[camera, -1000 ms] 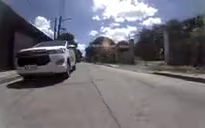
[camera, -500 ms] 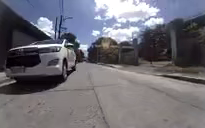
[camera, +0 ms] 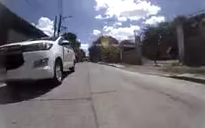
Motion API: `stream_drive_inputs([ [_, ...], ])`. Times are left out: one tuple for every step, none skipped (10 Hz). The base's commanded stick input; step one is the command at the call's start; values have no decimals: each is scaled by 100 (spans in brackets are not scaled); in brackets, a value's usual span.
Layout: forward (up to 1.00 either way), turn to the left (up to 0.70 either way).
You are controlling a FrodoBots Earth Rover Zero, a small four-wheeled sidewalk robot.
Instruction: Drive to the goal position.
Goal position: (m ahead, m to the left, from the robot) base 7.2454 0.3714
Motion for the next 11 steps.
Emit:
stream_drive_inputs([
  [100,16],
  [100,15],
  [100,1],
  [100,0],
  [100,0],
  [100,14],
  [100,12],
  [100,12],
  [100,12],
  [100,4],
  [100,1],
])
